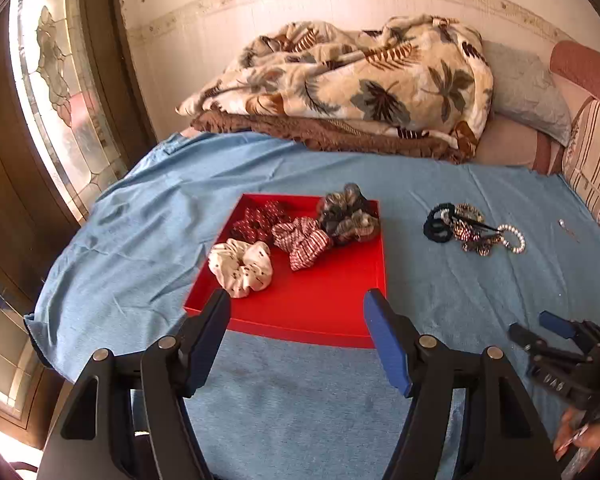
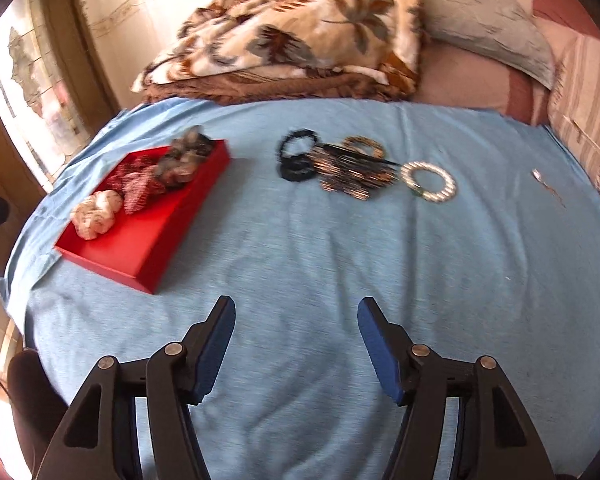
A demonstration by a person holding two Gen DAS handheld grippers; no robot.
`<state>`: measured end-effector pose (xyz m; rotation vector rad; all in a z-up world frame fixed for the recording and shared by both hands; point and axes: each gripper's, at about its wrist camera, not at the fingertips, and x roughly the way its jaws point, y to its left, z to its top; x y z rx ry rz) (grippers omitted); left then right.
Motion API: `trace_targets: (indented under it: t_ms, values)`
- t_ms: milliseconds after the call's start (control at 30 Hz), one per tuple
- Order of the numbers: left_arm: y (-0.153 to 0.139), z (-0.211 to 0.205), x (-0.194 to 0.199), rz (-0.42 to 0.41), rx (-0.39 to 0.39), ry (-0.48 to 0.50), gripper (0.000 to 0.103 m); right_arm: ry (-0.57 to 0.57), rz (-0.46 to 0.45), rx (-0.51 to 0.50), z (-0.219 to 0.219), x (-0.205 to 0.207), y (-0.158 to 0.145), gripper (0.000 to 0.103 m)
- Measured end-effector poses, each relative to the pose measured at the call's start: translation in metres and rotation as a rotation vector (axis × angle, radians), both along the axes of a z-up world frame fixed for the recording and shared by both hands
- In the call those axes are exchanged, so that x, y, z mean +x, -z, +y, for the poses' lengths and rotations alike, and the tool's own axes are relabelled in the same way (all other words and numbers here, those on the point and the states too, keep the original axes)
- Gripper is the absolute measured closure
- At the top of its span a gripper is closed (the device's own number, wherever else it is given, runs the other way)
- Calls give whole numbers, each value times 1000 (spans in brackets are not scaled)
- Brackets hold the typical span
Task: Organize jewelry
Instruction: 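Move both tools back toward the remaining bracelets and hair tie, then grasp black hair tie with left tool while right tool grasps pearl bracelet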
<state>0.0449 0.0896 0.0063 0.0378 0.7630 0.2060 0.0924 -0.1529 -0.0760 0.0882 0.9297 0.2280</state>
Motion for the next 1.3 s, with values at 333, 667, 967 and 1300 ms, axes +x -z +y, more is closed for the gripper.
trace_targets:
  t_ms: [333,667,967,1300]
  values:
    - [29,-39,45,78,-10,96,35,130,33,25,-70,23,18,35]
    - [53,-86,144,141,-63,221,35,196,29,73,-115,79,30,35]
    - [95,-108,246,203,-99,262,35,195,6,20,-134,156,46,35]
    - [125,-121,281,222,-115,340,35,173,11,-5,-133,192,64,40]
